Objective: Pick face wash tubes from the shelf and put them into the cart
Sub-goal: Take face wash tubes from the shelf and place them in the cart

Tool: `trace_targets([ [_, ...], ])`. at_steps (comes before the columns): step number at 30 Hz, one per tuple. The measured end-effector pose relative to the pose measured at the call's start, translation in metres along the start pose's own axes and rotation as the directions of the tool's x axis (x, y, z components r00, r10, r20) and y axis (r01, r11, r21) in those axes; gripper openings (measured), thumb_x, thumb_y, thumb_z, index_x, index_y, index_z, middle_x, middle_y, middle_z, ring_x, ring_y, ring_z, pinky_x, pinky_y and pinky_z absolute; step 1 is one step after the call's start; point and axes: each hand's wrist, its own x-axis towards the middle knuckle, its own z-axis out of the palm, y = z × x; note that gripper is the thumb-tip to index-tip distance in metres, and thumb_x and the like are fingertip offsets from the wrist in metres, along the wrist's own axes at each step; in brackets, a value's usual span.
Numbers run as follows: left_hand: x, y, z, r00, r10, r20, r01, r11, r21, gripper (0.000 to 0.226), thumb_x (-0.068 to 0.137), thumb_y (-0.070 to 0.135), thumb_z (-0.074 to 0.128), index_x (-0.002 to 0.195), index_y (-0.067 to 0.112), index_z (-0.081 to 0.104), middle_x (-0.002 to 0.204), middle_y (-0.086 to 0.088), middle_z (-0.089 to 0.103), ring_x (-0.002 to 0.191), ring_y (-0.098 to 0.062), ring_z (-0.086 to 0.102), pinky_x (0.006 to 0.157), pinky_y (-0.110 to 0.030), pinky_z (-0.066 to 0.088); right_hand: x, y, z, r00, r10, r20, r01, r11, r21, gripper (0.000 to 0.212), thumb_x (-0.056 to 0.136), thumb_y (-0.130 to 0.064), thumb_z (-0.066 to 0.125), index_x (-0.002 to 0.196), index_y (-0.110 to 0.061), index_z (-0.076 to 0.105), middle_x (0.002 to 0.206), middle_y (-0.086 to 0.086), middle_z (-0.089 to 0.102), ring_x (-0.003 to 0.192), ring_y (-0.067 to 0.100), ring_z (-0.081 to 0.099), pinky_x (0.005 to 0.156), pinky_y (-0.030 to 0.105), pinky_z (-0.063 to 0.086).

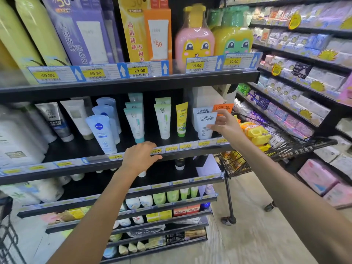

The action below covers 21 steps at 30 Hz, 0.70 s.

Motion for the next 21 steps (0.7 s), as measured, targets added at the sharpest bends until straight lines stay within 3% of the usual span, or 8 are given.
trace_targets([
  [4,-0.003,0.001,-0.001,1.000,0.010,0.003,-0.010,0.999,-0.033,0.040,0.097,0.052,0.062,0.126,0.024,0.064,0.122,0.004,0.066,0.106,-0.022,0.065,0.079,-0.038,0.052,-0.008,0.001,-0.003,0.994,-0.076,-0.079,0.065,0.988,-0.141,0.052,0.091,-0.022,0.079,0.135,-0.028,0.053,0.121,-0.008,0.070,0.108,0.003,0.067,0.091,0.031,0.058],
  [8,-0.010,0.001,-0.005,1.000,0.002,0.017,0.000,0.995,-0.104,0.055,0.097,0.047,0.065,0.144,0.021,0.052,0.138,-0.003,0.061,0.119,-0.027,0.062,0.098,-0.045,0.053,-0.030,-0.004,0.001,0.947,-0.281,-0.157,0.196,0.889,-0.414,0.054,0.096,-0.025,0.071,0.144,-0.025,0.047,0.144,-0.003,0.054,0.134,0.014,0.051,0.104,0.033,0.048],
  [11,-0.023,0.000,-0.009,1.000,-0.004,-0.029,-0.001,0.986,-0.165,0.060,0.099,0.042,0.064,0.150,0.017,0.047,0.146,-0.006,0.057,0.130,-0.027,0.056,0.108,-0.045,0.048,-0.051,-0.016,0.011,0.904,-0.422,-0.071,0.309,0.758,-0.575,0.049,0.099,-0.026,0.066,0.145,-0.016,0.050,0.152,0.004,0.046,0.142,0.023,0.041,0.114,0.040,0.040],
  [14,-0.048,-0.005,-0.015,0.996,-0.013,-0.085,-0.002,0.984,-0.177,0.060,0.101,0.040,0.062,0.152,0.014,0.046,0.149,-0.008,0.053,0.137,-0.026,0.050,0.114,-0.040,0.040,-0.075,-0.033,0.037,0.859,-0.509,0.057,0.432,0.660,-0.614,0.045,0.101,-0.023,0.064,0.143,-0.013,0.055,0.154,0.009,0.046,0.147,0.026,0.036,0.118,0.037,0.032],
  [18,-0.094,-0.032,-0.025,0.988,-0.082,-0.131,0.060,0.984,-0.165,0.058,0.102,0.045,0.058,0.150,0.015,0.047,0.143,-0.005,0.056,0.123,-0.025,0.059,0.104,-0.039,0.046,-0.105,-0.062,0.093,0.852,-0.465,0.241,0.509,0.626,-0.590,0.047,0.103,-0.031,0.058,0.148,-0.017,0.053,0.158,0.004,0.043,0.152,0.023,0.031,0.123,0.042,0.031],
  [21,-0.142,-0.068,-0.030,0.975,-0.161,-0.156,0.140,0.981,-0.137,0.061,0.103,0.050,0.053,0.152,0.014,0.044,0.148,-0.007,0.053,0.135,-0.027,0.051,0.111,-0.042,0.044,-0.131,-0.080,0.147,0.836,-0.426,0.344,0.548,0.631,-0.550,0.050,0.104,-0.035,0.056,0.151,-0.019,0.050,0.159,0.003,0.042,0.152,0.022,0.031,0.123,0.042,0.031],
])
